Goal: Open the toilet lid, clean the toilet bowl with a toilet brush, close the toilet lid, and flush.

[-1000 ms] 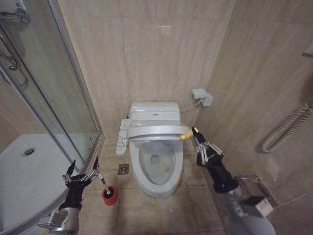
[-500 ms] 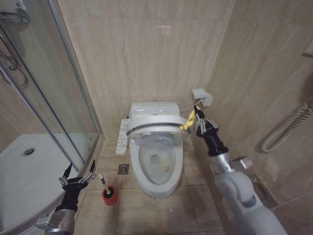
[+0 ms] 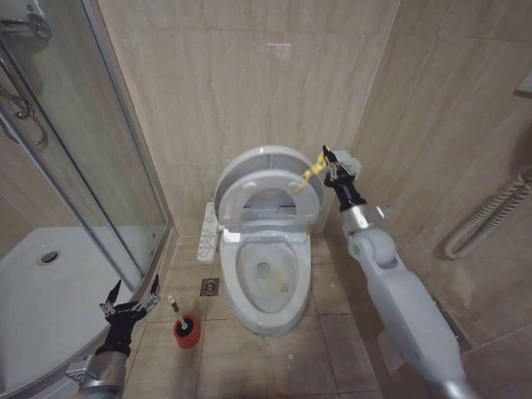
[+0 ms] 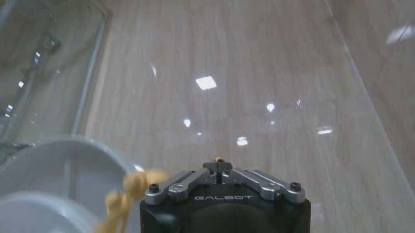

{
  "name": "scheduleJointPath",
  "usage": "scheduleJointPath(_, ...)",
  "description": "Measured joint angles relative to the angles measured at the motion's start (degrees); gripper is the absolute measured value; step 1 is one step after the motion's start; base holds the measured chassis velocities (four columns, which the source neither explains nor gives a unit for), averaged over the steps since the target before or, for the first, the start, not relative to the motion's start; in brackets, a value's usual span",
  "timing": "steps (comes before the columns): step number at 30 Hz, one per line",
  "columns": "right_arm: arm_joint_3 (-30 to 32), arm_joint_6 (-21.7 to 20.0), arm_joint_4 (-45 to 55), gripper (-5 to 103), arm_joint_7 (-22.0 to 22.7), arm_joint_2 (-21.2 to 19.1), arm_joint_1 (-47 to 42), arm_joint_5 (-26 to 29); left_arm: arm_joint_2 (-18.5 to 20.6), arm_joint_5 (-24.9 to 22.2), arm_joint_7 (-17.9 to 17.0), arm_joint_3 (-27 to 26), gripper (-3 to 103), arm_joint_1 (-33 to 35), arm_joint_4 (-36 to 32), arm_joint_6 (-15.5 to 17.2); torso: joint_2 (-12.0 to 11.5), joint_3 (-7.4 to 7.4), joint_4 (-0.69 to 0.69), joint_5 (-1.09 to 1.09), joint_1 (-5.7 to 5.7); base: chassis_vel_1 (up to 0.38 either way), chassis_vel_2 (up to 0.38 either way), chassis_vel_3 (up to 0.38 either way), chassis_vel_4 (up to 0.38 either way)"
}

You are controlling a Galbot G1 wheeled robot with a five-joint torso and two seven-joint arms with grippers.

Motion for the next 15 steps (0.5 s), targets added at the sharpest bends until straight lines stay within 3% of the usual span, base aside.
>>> scheduleJointPath(6, -1.73, 1.76, -11.88, 0, -2.11, 1.29, 7.06, 0.26, 0.52, -0.44, 0.0, -0.34, 100, -0.6, 1.5, -0.07, 0.0, 0.0, -0.02, 0.0, 0.0, 0.0, 0.0, 0.0, 0.0)
scheduleJointPath(15, -3.91, 1.48, -18.68, 0, -3.07, 0.59, 12.85, 1.19, 0.38, -0.65, 0.01, -0.46, 100, -0.46, 1.59, -0.38, 0.0, 0.0, -0.02, 0.01, 0.0, 0.0, 0.0, 0.0, 0.0)
